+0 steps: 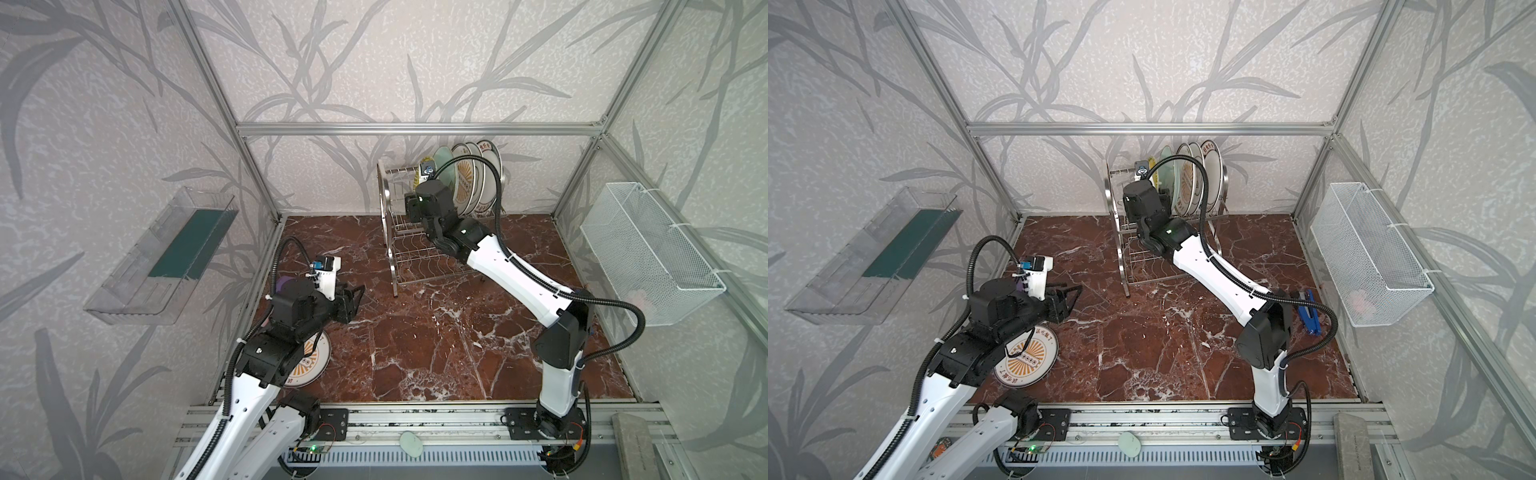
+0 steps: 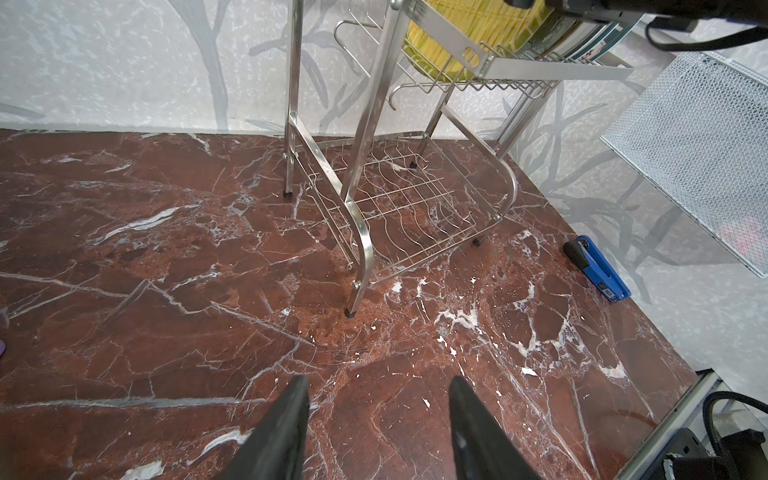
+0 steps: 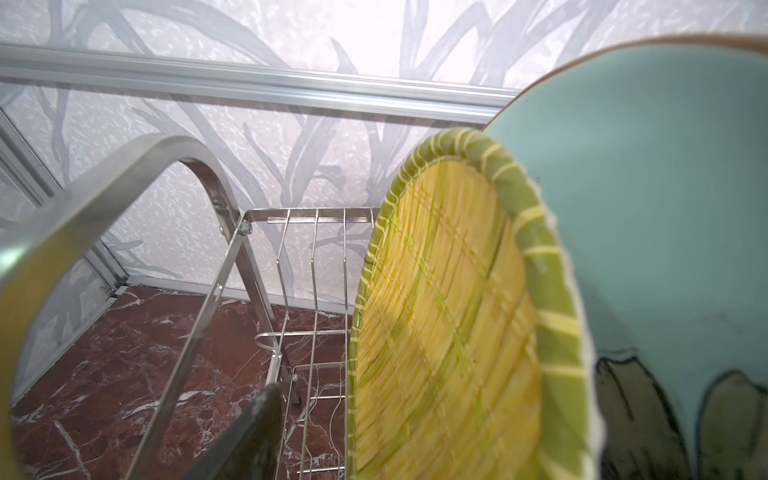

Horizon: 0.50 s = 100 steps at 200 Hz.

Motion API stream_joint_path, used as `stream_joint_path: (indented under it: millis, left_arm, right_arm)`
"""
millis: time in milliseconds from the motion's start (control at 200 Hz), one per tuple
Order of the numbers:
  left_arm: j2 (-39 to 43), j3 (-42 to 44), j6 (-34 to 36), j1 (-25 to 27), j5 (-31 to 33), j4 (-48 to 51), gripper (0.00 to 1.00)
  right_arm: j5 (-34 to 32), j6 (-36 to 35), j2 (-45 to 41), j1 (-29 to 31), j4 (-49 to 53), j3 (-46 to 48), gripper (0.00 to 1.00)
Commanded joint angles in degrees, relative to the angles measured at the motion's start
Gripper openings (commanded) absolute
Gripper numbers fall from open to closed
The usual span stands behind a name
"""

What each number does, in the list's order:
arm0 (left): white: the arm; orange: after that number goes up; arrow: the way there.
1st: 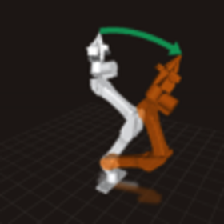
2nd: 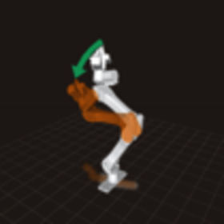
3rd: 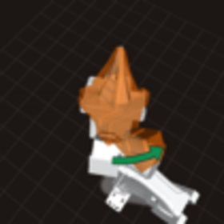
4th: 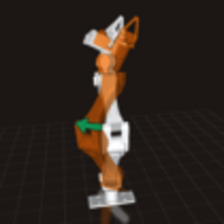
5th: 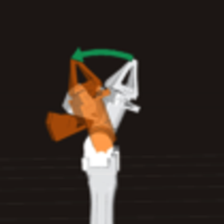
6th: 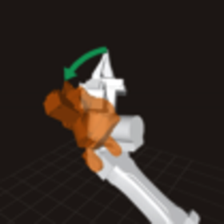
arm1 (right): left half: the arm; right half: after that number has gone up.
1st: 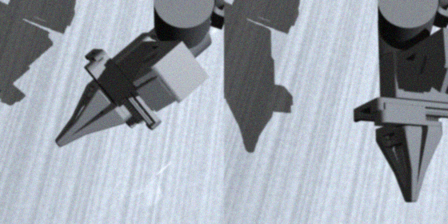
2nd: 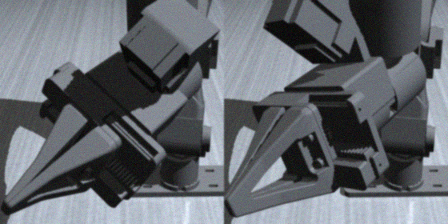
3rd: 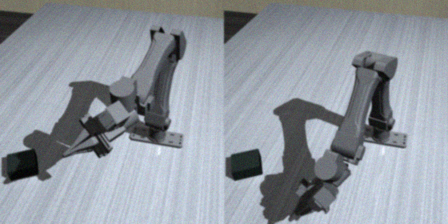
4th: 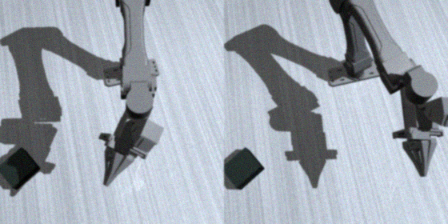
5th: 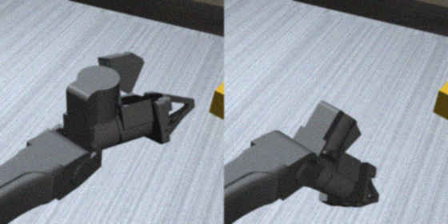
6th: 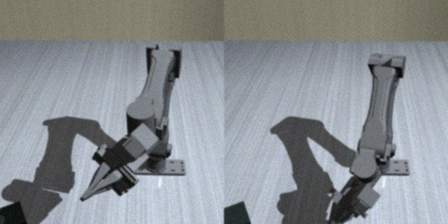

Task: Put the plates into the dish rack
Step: 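Open the right gripper and draw it back from the rack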

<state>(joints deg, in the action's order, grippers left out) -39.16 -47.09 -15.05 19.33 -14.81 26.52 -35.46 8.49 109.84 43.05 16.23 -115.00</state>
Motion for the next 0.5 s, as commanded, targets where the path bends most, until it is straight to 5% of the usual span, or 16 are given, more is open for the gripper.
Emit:
stream_joint_path:
  millis: [0,495]
  left_arm:
    - [-0.03,0.07,0.11,-0.48,-0.49,-0.26,0.53]
    - [-0.57,-0.03,-0.68,-1.49,1.34,0.55,0.53]
  right_arm:
    - [-0.25,-1.27,-3.62,-0.33,-2.47,-1.54,0.75]
    - [1.86,-5.55,-8.53,0.85,-6.40,0.48,0.82]
